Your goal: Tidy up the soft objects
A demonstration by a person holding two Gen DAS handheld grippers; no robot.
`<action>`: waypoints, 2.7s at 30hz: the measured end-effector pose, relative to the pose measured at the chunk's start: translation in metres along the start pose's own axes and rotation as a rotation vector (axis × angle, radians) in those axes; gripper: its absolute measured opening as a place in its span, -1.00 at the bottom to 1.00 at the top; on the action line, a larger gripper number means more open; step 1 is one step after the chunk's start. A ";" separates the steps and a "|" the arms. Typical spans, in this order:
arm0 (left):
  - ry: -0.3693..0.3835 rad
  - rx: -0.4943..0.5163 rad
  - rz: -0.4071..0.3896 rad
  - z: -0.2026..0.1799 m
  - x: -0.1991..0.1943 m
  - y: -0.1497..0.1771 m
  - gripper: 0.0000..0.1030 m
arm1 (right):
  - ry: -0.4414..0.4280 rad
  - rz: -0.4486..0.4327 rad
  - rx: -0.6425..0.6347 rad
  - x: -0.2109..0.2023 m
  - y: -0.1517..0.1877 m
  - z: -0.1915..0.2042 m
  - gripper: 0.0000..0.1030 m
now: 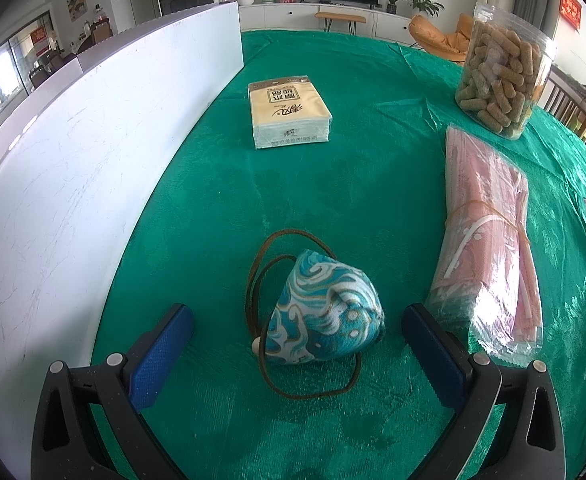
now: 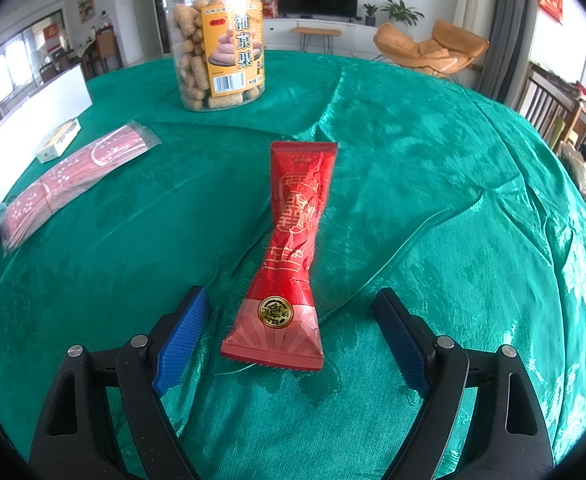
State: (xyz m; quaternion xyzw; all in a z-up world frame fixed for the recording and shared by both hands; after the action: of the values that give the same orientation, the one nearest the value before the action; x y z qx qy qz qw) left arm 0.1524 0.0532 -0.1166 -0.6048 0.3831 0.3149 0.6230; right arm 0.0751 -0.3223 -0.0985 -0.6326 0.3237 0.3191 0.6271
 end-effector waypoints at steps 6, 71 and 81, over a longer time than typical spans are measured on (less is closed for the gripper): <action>0.063 -0.040 -0.048 0.008 -0.013 -0.004 -0.11 | -0.014 0.222 0.019 0.013 -0.018 -0.003 0.69; 0.210 -0.110 -0.046 -0.031 -0.073 0.023 0.94 | 0.077 -0.024 -0.001 -0.029 0.012 0.047 0.48; 0.139 -0.133 -0.013 -0.019 -0.031 0.022 0.94 | 0.059 -0.011 0.036 -0.013 0.018 0.044 0.55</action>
State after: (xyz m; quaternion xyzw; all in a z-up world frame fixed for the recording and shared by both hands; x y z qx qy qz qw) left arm 0.1158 0.0378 -0.1014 -0.6677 0.3998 0.2929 0.5554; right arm 0.0529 -0.2786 -0.0990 -0.6319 0.3444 0.2912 0.6304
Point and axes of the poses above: each gripper's, at about its wrist camera, not at the fingertips, and x roughly the way its jaws point, z to its left, y to its underside, the point moved 5 cm from there along x, roughly the way its jaws point, and after that the axes turned 3 degrees about -x, right-handed, at the moved point
